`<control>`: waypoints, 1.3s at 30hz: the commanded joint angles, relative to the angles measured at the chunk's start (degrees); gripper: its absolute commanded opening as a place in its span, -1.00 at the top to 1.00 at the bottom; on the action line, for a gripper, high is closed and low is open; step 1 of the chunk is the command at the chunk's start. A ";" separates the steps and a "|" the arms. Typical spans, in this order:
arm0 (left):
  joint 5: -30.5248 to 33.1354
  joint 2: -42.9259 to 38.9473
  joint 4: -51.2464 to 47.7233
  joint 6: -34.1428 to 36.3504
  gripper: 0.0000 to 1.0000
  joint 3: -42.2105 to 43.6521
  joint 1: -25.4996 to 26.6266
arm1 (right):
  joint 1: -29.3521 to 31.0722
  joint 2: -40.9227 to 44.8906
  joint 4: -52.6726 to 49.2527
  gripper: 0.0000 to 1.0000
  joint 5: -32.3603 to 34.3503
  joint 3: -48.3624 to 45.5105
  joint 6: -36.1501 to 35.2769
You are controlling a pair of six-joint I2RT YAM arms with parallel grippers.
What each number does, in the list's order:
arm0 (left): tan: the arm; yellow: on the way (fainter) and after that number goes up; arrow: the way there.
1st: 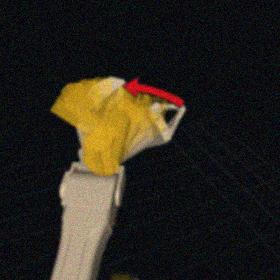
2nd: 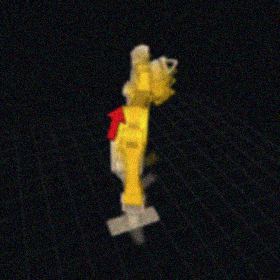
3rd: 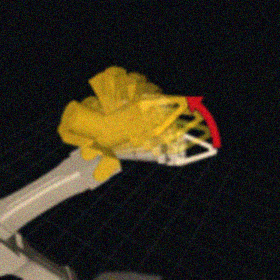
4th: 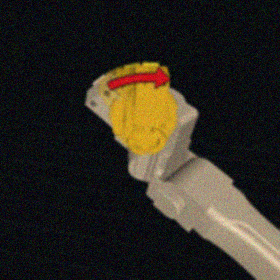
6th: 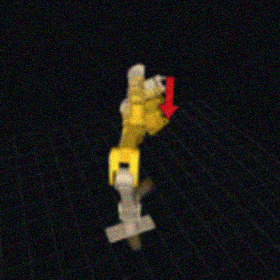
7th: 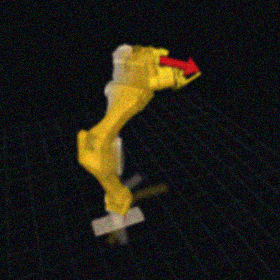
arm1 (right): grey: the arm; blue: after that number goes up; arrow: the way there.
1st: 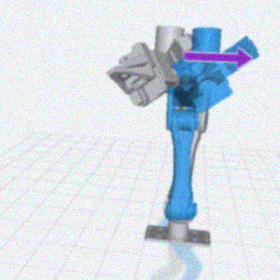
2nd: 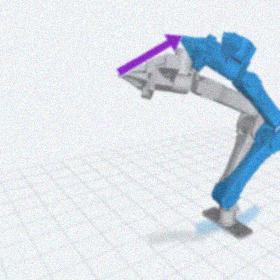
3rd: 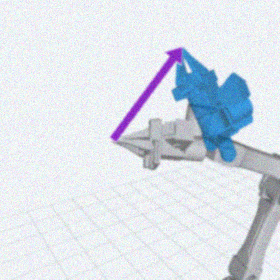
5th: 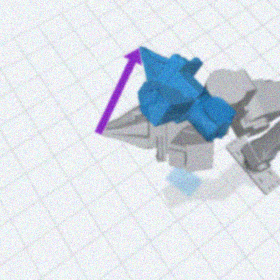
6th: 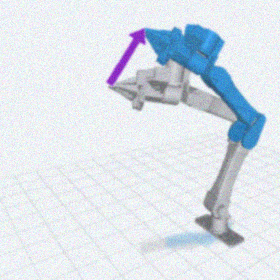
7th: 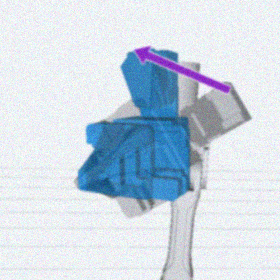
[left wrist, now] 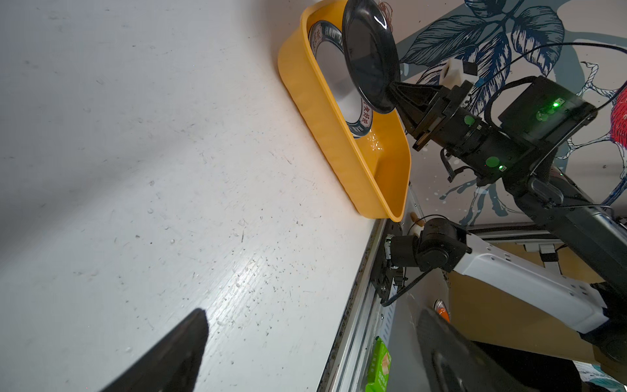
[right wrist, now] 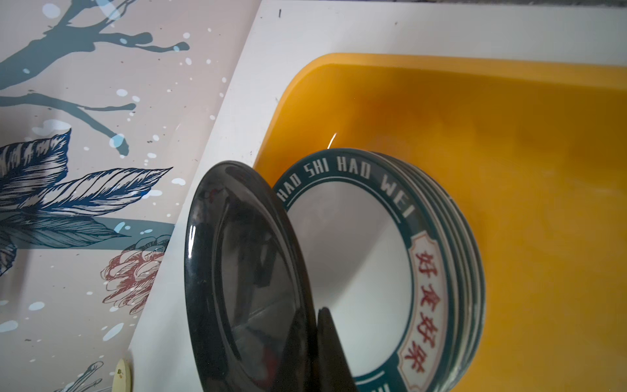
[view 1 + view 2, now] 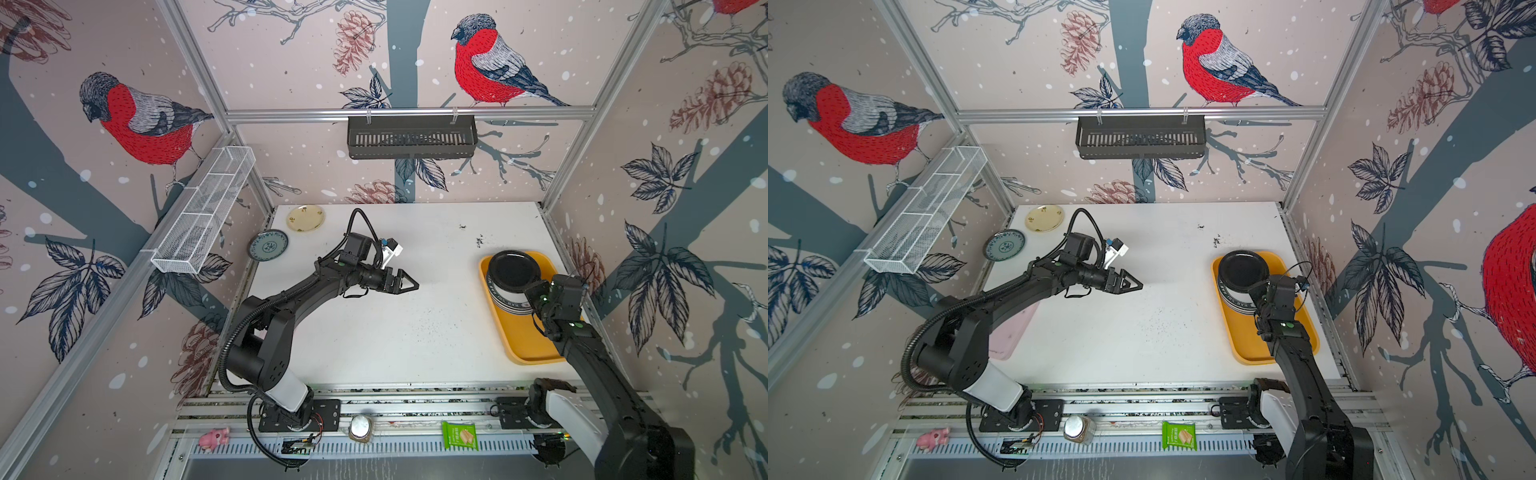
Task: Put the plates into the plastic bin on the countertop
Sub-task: 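Lower the black plate onto the plate stack in the yellow bin with the right gripper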
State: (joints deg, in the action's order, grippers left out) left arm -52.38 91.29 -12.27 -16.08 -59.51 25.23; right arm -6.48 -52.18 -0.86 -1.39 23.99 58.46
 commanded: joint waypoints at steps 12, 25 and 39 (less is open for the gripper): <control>-0.03 -0.60 -0.19 1.64 -0.92 -0.22 -0.01 | -3.71 -2.31 6.46 0.95 -4.23 -3.33 -1.02; 0.83 -0.25 -0.82 2.06 -0.92 -0.52 -0.01 | -3.81 -8.37 5.93 0.92 -4.06 -1.67 -1.15; 1.05 0.03 -1.09 2.27 -0.92 -0.62 -0.01 | -5.03 -8.30 4.03 0.88 -2.98 -2.45 -1.22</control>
State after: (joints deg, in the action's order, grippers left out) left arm -50.96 91.24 -13.17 -14.76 -59.70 25.23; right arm -11.31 -60.47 2.70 -5.30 21.74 58.11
